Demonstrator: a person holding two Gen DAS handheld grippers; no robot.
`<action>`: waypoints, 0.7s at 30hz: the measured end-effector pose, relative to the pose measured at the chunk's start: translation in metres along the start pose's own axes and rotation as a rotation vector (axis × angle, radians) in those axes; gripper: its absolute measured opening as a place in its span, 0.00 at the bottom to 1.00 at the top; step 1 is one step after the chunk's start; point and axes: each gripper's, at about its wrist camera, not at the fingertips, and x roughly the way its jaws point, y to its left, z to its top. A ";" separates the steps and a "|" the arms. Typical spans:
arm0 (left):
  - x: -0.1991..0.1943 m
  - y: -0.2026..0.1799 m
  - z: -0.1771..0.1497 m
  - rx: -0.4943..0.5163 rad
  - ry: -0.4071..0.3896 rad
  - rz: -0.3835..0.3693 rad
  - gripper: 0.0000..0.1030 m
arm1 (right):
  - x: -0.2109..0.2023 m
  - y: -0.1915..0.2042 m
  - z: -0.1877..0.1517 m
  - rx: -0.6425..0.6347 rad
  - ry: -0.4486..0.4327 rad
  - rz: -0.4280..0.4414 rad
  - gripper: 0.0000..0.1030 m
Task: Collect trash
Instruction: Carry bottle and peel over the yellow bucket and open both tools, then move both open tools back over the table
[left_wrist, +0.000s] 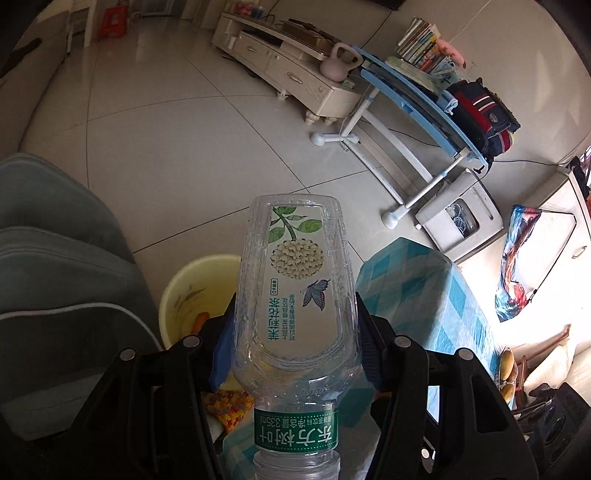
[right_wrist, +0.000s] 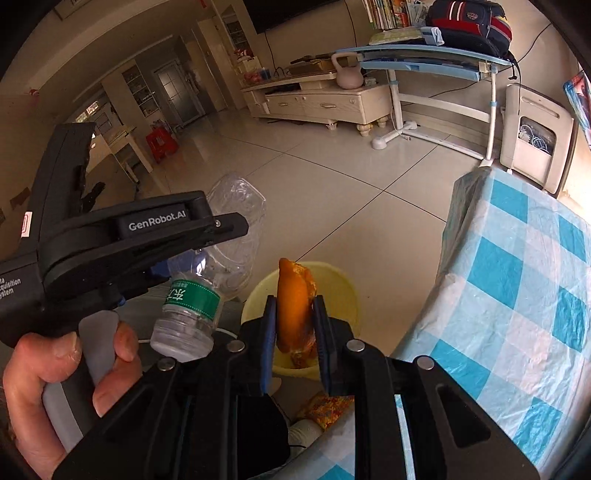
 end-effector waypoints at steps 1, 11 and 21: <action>0.003 0.003 0.003 -0.021 -0.002 0.006 0.52 | 0.010 0.002 0.004 -0.007 0.009 0.000 0.20; 0.023 0.033 0.021 -0.170 0.011 0.042 0.57 | 0.080 0.000 0.024 -0.006 0.106 -0.026 0.36; -0.003 -0.024 -0.010 0.098 -0.070 0.019 0.66 | -0.029 -0.019 -0.014 -0.001 -0.066 -0.137 0.48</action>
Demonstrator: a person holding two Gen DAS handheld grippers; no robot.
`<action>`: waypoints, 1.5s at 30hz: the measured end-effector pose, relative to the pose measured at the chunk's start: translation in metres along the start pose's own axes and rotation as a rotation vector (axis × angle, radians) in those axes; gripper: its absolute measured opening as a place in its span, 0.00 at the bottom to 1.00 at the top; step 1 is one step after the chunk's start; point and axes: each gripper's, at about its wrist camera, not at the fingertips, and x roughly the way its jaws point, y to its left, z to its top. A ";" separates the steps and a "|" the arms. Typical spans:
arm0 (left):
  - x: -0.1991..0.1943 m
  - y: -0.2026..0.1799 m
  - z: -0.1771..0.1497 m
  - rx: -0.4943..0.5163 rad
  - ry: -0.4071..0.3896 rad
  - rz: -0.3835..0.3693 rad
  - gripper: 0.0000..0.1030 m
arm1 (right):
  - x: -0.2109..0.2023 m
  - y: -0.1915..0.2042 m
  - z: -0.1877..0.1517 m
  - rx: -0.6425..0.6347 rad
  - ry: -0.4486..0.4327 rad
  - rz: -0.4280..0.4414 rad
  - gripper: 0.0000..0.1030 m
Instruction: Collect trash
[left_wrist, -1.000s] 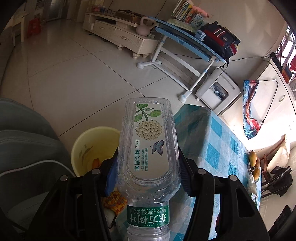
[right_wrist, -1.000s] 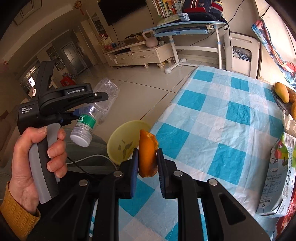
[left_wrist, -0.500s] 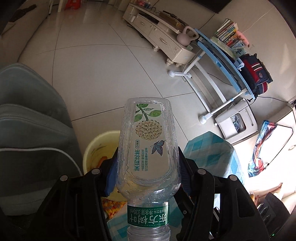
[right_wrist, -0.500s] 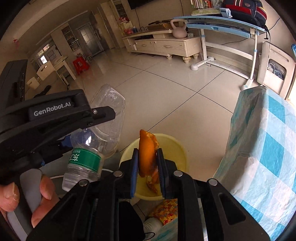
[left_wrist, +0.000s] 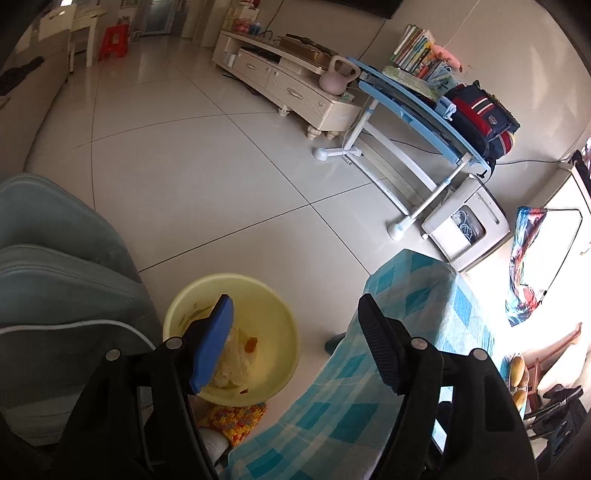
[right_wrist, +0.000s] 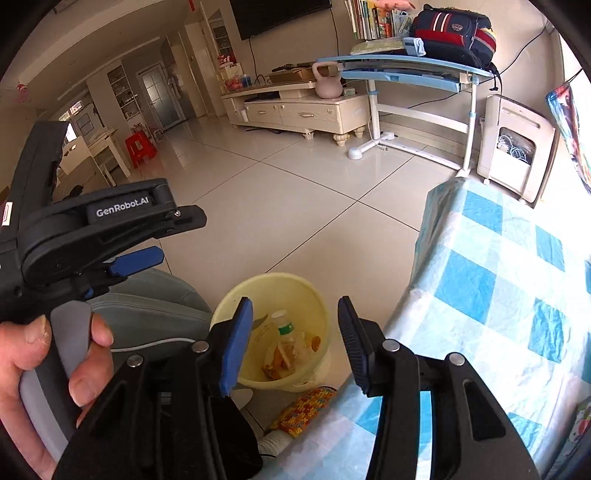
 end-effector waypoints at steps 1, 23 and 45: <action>-0.005 -0.014 -0.008 0.060 -0.001 -0.018 0.68 | -0.015 -0.008 -0.009 0.000 -0.019 -0.033 0.49; -0.006 -0.181 -0.171 0.731 0.187 -0.105 0.79 | -0.093 -0.147 -0.107 0.360 -0.012 -0.310 0.52; 0.016 -0.188 -0.178 0.755 0.160 -0.074 0.93 | -0.086 -0.145 -0.109 0.317 0.038 -0.408 0.68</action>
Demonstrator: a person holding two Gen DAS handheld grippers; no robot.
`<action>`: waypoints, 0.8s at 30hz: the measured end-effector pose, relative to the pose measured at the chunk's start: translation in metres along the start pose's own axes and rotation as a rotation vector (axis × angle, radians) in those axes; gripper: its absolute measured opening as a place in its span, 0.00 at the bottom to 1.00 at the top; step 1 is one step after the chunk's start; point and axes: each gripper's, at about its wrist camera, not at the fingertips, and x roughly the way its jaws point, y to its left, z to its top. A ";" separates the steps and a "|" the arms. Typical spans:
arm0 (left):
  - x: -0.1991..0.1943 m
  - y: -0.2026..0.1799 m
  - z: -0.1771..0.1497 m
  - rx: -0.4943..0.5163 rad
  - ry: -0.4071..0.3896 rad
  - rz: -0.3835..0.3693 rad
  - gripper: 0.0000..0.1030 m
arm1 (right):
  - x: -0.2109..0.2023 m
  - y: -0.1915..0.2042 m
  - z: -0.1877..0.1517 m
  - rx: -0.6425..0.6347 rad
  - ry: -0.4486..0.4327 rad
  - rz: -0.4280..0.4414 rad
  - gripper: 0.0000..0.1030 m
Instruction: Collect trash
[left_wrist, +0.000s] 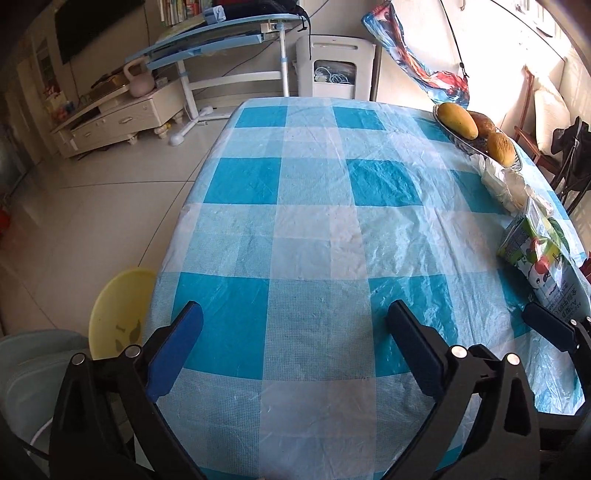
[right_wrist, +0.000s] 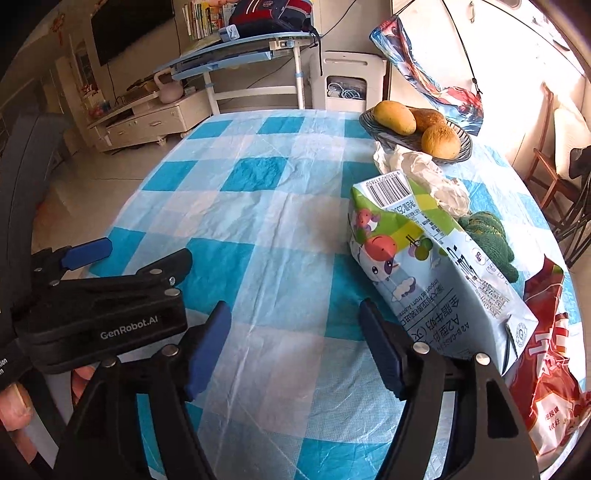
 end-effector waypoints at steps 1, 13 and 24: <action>0.000 0.000 0.000 0.000 0.000 0.001 0.93 | 0.000 0.000 0.000 -0.003 0.002 -0.001 0.68; 0.000 0.000 0.000 0.000 0.000 0.000 0.93 | 0.004 0.007 -0.001 -0.035 0.018 -0.028 0.77; 0.000 0.000 0.000 0.000 0.000 0.000 0.93 | 0.005 0.011 -0.001 -0.045 0.021 -0.034 0.79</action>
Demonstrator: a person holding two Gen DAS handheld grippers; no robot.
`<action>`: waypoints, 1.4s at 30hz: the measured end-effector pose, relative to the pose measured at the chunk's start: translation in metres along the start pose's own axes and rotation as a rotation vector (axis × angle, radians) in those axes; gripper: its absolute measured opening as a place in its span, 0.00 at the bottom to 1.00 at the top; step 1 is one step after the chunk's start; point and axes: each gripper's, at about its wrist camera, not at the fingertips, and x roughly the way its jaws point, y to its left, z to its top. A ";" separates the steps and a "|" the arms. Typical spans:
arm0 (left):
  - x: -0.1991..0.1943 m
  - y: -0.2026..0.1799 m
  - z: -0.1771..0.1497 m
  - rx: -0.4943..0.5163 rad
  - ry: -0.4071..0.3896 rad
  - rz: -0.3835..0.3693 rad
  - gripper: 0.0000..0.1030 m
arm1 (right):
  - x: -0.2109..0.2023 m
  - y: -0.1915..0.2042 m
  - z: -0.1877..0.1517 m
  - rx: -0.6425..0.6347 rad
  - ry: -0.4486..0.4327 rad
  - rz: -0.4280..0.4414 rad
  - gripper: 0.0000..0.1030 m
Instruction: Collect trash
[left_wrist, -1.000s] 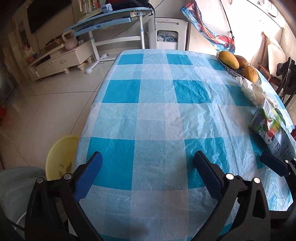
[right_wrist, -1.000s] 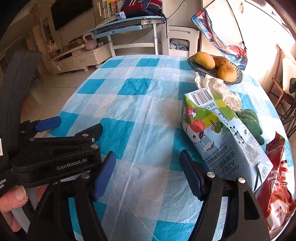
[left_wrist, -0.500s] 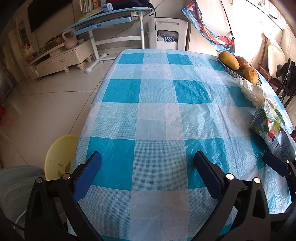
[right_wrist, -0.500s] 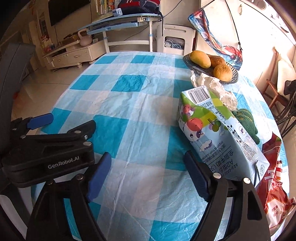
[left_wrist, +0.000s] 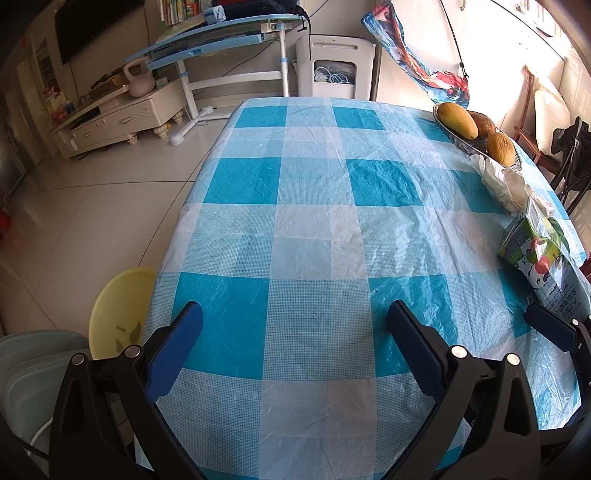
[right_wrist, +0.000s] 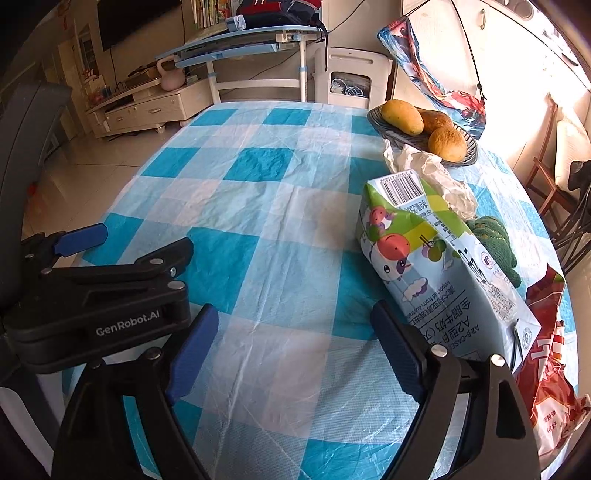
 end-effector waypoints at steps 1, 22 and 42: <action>0.000 0.000 0.000 0.000 0.000 0.000 0.93 | 0.000 0.000 0.000 0.000 0.000 0.000 0.79; 0.000 0.000 0.000 0.000 0.000 0.000 0.93 | 0.002 0.000 -0.001 0.006 -0.002 0.006 0.82; 0.000 -0.001 0.000 0.000 0.001 0.000 0.93 | -0.002 -0.004 -0.005 0.023 -0.015 0.055 0.85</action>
